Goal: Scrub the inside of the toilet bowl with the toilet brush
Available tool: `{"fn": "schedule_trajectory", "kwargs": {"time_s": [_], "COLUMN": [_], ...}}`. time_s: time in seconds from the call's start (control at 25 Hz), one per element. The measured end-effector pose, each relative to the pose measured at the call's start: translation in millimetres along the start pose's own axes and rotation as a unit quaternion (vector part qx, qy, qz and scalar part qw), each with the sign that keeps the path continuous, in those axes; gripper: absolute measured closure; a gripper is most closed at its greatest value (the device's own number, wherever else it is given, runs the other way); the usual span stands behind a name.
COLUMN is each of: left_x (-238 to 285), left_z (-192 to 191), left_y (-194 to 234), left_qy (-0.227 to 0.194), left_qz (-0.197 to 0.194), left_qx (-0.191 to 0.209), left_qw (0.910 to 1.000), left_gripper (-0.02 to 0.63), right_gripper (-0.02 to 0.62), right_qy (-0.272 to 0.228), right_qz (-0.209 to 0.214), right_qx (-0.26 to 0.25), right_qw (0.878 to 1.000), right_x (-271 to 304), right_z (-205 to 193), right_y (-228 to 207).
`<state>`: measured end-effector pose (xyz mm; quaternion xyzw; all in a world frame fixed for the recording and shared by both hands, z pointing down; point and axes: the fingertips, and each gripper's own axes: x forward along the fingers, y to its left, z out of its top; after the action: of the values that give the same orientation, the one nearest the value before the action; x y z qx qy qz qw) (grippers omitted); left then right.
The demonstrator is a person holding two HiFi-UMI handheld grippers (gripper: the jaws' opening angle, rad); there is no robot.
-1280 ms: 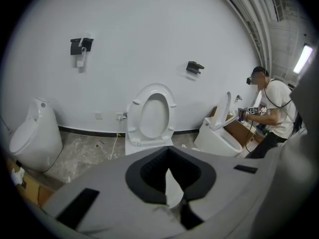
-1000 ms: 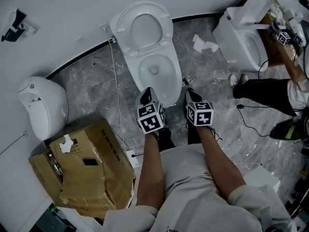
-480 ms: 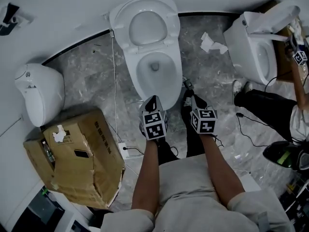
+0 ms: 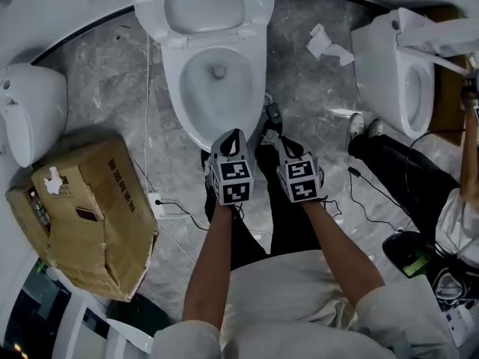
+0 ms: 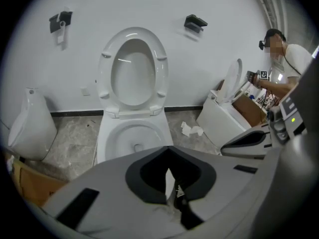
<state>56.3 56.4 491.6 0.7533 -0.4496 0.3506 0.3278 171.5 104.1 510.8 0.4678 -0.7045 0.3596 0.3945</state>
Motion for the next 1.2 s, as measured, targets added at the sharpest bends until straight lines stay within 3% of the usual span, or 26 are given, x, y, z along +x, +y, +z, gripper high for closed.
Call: {"fn": "schedule_trajectory", "kwargs": {"time_s": [0.28, 0.44, 0.6, 0.8, 1.2], "left_x": [37, 51, 62, 78, 96], "left_z": [-37, -64, -84, -99, -116], "left_y": [-20, -24, -16, 8, 39], "left_qy": [0.02, 0.026, 0.031, 0.019, -0.003], "left_qz": [-0.011, -0.017, -0.013, -0.005, 0.014], "left_qx": [-0.017, -0.021, -0.05, -0.028, -0.06], "left_qw": [0.9996, 0.9993, 0.9982, 0.9994, 0.9981], "left_gripper": [0.583, 0.583, 0.583, 0.583, 0.581], "right_gripper": [0.577, 0.577, 0.568, 0.566, 0.523], "right_qy": [0.033, 0.042, 0.059, 0.07, 0.078], "right_qz": [-0.024, -0.032, -0.045, -0.055, -0.07], "right_qx": [-0.023, 0.021, 0.033, 0.035, 0.017], "right_qw": [0.999, 0.998, 0.997, 0.995, 0.994], "right_x": [33, 56, 76, 112, 150], "right_z": [-38, -56, -64, -72, -70], "right_y": [-30, -36, -38, -46, -60]}}
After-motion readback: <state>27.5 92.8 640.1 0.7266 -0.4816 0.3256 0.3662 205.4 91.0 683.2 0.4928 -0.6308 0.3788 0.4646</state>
